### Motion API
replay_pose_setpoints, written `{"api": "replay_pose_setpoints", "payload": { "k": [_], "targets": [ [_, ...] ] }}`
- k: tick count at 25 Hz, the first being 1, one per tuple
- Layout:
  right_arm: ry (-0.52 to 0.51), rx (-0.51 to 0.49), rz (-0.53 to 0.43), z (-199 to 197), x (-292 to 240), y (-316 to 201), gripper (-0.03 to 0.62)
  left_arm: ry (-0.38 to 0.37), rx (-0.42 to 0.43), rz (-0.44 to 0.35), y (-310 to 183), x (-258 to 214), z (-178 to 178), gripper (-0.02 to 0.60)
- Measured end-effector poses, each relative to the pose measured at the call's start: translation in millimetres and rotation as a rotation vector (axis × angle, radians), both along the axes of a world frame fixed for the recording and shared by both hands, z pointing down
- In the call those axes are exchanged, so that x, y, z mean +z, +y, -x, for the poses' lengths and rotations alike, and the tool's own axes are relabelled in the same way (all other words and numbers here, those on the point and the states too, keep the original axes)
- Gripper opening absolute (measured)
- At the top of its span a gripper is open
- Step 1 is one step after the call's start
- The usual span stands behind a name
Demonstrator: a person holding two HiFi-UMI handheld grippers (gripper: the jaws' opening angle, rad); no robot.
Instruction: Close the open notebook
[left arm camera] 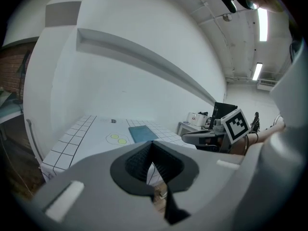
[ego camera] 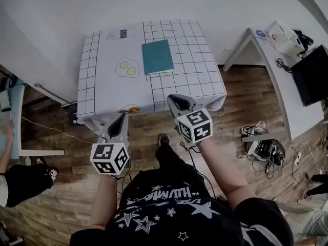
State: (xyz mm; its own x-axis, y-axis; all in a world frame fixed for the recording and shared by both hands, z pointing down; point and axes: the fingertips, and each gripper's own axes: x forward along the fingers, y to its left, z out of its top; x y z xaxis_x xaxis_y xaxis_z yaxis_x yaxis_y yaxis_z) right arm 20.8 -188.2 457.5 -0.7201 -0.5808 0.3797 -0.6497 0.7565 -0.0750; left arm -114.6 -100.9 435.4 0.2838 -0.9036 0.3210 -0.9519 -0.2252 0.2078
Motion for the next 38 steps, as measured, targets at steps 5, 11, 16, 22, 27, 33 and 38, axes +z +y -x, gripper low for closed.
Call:
{"api": "replay_pose_setpoints", "payload": {
  "k": [5, 11, 16, 22, 27, 33, 38],
  "targets": [
    [-0.019, 0.03, -0.047, -2, -9, 54, 0.028, -0.024, 0.027, -0.014, 55, -9, -5, 0.009],
    [-0.038, 0.073, -0.123, -11, -30, 111, 0.028, -0.009, 0.048, -0.02, 99, -10, -8, 0.009],
    [-0.01, 0.091, -0.109, -17, -26, 151, 0.028, 0.018, 0.074, -0.033, 131, -13, -16, 0.009],
    [0.008, 0.045, -0.11, -11, -33, 183, 0.028, 0.049, 0.076, -0.028, 152, -16, -13, 0.009],
    [0.021, 0.039, -0.12, -17, -36, 202, 0.02, 0.067, 0.081, -0.02, 158, -13, -20, 0.009],
    [0.067, 0.031, -0.131, -49, -34, 228, 0.015, 0.058, 0.107, -0.042, 161, -15, -57, 0.009],
    [0.061, 0.028, -0.115, -76, -27, 252, 0.014, 0.073, 0.116, -0.027, 185, -14, -91, 0.009]
  ]
}}
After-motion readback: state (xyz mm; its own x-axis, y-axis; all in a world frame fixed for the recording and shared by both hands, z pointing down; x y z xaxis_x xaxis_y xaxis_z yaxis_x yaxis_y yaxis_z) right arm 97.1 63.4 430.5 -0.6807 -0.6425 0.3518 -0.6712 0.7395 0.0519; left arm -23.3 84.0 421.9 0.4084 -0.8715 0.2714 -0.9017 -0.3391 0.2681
